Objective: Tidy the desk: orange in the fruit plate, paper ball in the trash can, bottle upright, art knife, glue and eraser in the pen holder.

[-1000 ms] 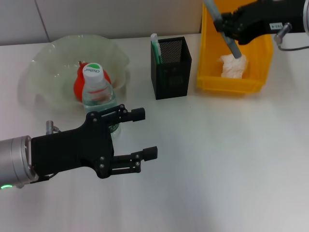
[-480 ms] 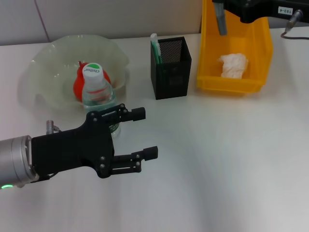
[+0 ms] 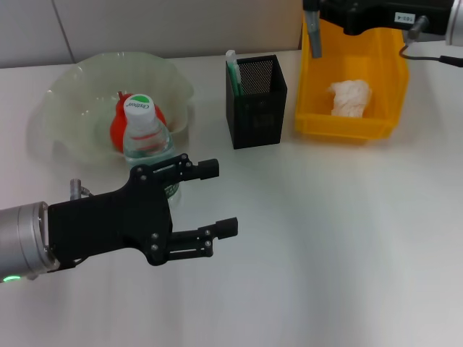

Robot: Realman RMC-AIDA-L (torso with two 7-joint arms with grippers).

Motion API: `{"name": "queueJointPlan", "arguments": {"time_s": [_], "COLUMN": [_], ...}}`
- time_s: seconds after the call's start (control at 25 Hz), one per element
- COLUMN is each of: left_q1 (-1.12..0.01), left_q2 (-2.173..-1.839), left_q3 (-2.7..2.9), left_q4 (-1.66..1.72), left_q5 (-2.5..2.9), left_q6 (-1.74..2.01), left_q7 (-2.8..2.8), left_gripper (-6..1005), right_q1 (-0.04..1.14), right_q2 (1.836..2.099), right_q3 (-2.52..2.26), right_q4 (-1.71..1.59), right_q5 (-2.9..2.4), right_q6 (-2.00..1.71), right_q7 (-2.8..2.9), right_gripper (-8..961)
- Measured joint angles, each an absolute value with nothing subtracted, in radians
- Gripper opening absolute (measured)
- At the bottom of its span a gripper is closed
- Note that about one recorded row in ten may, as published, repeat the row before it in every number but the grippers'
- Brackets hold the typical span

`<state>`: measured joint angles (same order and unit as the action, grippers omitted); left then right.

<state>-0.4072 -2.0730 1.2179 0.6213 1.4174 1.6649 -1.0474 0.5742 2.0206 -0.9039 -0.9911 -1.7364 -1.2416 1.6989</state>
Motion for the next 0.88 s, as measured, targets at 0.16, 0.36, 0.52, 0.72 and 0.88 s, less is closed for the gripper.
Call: {"name": "queueJointPlan", "arguments": {"time_s": [0.16,0.36,0.52,0.72,0.88], "left_q1": [-0.411,-0.412,-0.413,-0.427,-0.432], "left_q2": [-2.074,-2.074,-2.075,-2.077,-2.076], "left_q3": [1.218,1.216,1.216,1.218,1.218], "left_q4": [0.621,0.620,0.610,0.575,0.571], "left_q5": [1.417,1.416,1.413,1.401,1.400], "left_q6": [1.664,1.663,1.663,1.665,1.669], "left_q7": [-1.040,-1.038,-1.027,-1.001,-1.000], "left_gripper": [810,810,810,810,810], "right_q1": [0.612,0.651,0.685,0.717,0.733], "right_q2": [2.017,2.016,2.016,2.017,2.027], "right_q3": [-0.901,-0.904,-0.907,-0.904,-0.901], "right_q4": [-0.937,-0.880,-0.802,-0.731,-0.696], "right_q5": [-1.741,-1.747,-1.747,-1.746,-1.741], "right_q6": [-1.225,-1.192,-1.148,-1.107,-1.081], "right_q7": [1.677,1.660,1.611,1.555,1.502], "right_gripper": [131,131,130,130,131]}}
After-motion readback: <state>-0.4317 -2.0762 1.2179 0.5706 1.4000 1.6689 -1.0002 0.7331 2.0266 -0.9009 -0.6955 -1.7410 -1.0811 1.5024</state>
